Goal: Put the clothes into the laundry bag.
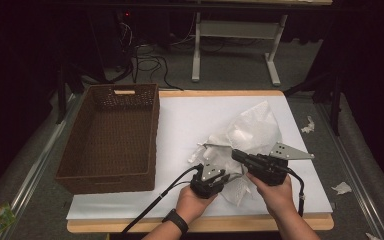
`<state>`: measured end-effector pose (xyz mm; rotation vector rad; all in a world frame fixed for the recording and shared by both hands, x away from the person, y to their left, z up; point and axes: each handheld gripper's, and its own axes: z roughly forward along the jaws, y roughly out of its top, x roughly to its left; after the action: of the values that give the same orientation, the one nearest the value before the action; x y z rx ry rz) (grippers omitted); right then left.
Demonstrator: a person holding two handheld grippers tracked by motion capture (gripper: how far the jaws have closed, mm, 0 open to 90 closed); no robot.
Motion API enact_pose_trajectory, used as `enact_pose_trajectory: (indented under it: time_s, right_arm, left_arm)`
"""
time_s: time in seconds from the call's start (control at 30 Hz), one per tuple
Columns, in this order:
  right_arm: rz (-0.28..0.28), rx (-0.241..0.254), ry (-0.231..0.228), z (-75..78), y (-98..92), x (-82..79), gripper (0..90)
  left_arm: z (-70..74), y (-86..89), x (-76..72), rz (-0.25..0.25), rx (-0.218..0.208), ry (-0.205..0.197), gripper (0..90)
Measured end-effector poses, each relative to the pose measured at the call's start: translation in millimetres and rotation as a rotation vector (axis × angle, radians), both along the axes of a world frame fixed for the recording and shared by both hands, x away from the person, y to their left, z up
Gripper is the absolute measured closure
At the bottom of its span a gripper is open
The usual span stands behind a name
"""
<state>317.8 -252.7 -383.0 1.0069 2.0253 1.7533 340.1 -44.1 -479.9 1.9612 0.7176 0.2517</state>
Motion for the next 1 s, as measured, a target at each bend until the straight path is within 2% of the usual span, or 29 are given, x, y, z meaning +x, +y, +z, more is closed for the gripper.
enact_pose_trajectory:
  time_s: [0.07, 0.17, 0.23, 0.53, 0.63, 0.67, 0.73, 0.8, 0.9, 1.0]
  right_arm:
    - [0.001, -0.001, -0.002, 0.1, 0.4, -0.2, 89.6]
    - [0.0, -0.001, -0.003, 0.2, 0.4, -0.3, 89.6]
    - [0.0, 0.0, -0.001, 0.4, 0.3, -0.5, 89.5]
    - [0.0, 0.001, -0.002, 0.2, -0.3, -0.2, 89.5]
    - [0.0, 0.002, 0.0, 0.3, -0.2, -0.4, 89.5]
    - [0.0, 0.002, 0.0, 0.2, -0.1, -0.3, 89.6]
    - [-0.001, 0.001, 0.001, 0.2, 0.1, -0.3, 89.5]
    - [0.0, 0.002, 0.001, 0.2, 0.2, -0.2, 89.5]
    - [0.002, 0.001, -0.001, 0.0, 0.5, -0.1, 89.5]
    - [0.001, 0.0, -0.002, 0.1, 0.5, -0.3, 89.5]
  left_arm:
    - [-0.1, 0.9, 1.1, 0.0, -0.009, 0.011, 90.0]
    - [0.1, 3.4, 0.4, 0.0, -0.032, 0.004, 90.0]
    - [0.4, 4.6, -1.7, -0.004, -0.043, -0.015, 90.0]
    - [0.6, 8.9, -3.7, -0.007, -0.086, -0.038, 90.0]
    - [1.6, 8.1, -6.3, -0.02, -0.096, -0.066, 90.0]
    - [2.0, 7.7, -6.5, -0.038, -0.119, -0.067, 84.8]
    - [5.1, 5.3, -8.1, -0.052, -0.153, -0.093, 70.2]
    - [8.5, 2.1, -8.6, -0.059, -0.166, -0.118, 63.6]
    - [12.9, -6.5, -5.6, -0.063, -0.169, -0.132, 56.2]
    - [11.6, -15.0, -0.4, -0.076, -0.129, -0.13, 53.4]
